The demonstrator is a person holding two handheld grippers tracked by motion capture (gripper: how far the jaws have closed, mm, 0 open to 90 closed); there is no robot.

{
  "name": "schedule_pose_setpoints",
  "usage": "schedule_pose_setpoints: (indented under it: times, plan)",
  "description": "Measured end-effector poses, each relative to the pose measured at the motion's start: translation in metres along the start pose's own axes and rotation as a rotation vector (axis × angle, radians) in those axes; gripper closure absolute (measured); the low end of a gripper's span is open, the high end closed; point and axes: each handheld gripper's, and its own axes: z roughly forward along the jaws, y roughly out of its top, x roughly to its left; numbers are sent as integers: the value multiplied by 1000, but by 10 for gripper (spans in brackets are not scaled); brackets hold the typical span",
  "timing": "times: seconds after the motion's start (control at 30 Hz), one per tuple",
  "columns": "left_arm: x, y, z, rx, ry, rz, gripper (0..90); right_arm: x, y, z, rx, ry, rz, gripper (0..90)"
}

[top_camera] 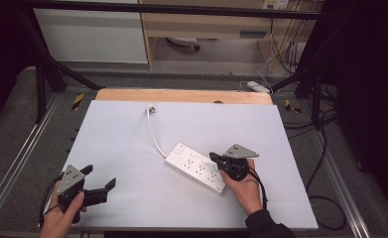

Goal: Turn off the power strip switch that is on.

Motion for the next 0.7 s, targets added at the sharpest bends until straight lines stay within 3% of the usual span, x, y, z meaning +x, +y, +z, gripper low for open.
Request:
schedule_pose_setpoints:
  times: [0.43, 0.7]
  plan:
    - [0, 0, 0, 1, -1, 0, 57, -8, 1, -8, -37, -17, 39, 899]
    - [0, 0, 0, 4, -1, -1, 57, -13, 0, -12, -49, -32, 69, 821]
